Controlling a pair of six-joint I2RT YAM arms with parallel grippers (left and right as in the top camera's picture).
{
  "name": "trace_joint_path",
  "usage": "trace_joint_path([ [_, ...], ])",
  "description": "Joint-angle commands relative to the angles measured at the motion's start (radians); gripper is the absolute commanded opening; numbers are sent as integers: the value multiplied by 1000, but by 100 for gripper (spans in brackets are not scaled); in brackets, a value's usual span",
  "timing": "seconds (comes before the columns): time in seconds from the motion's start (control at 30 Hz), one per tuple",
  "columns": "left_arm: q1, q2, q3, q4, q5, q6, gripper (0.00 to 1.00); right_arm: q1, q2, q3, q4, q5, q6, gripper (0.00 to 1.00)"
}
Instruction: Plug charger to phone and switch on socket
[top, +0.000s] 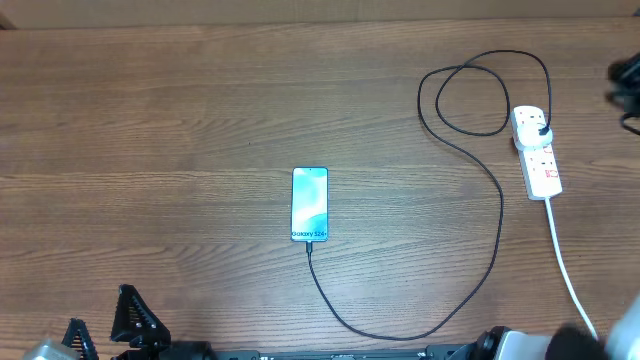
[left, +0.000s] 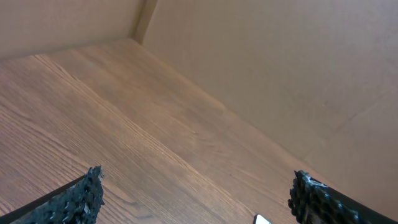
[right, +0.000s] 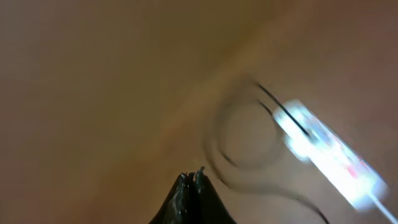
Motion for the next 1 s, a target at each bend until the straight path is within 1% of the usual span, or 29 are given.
trace_joint_path([
  [0.0,9,-22,-3,-2,-17,-20,100,2,-179,24,145,-112,96,4],
  [0.07,2,-22,-3,-13,-17,-20,100,2,-278,24,278,-112,154,4],
  [0.17,-44,-22,-3,-62,-17,-20,99,2,-374,24,389,-118,183,4],
  [0.23,-63,-22,-3,-123,-17,-20,99,2,-428,24,418,-150,182,4],
  [0.3,-55,-22,-3,-175,-17,-20,100,14,-456,24,419,-159,174,4],
  [0.4,-45,-22,-3,-185,-20,-35,99,56,-477,24,448,-161,175,4],
  [0.5,-45,-22,-3,-185,-20,-35,99,136,-478,24,521,-159,163,4],
  [0.57,-45,-22,-3,-185,-20,-35,100,212,-483,24,517,-160,93,4],
  [0.63,-45,-22,-3,-184,-20,-35,99,291,-493,22,451,-155,12,4],
  [0.67,-45,-22,-3,-185,-20,-35,100,350,-508,13,418,-119,-19,4],
  [0.77,-36,-22,-3,-184,-20,-35,99,458,-558,-21,385,-43,-40,4],
  [0.9,-21,-22,-3,-185,-20,-35,100,474,-658,-90,402,-36,-39,4],
  [0.97,-10,-22,-3,-185,-20,-35,100,473,-738,-153,437,-35,-39,4],
])
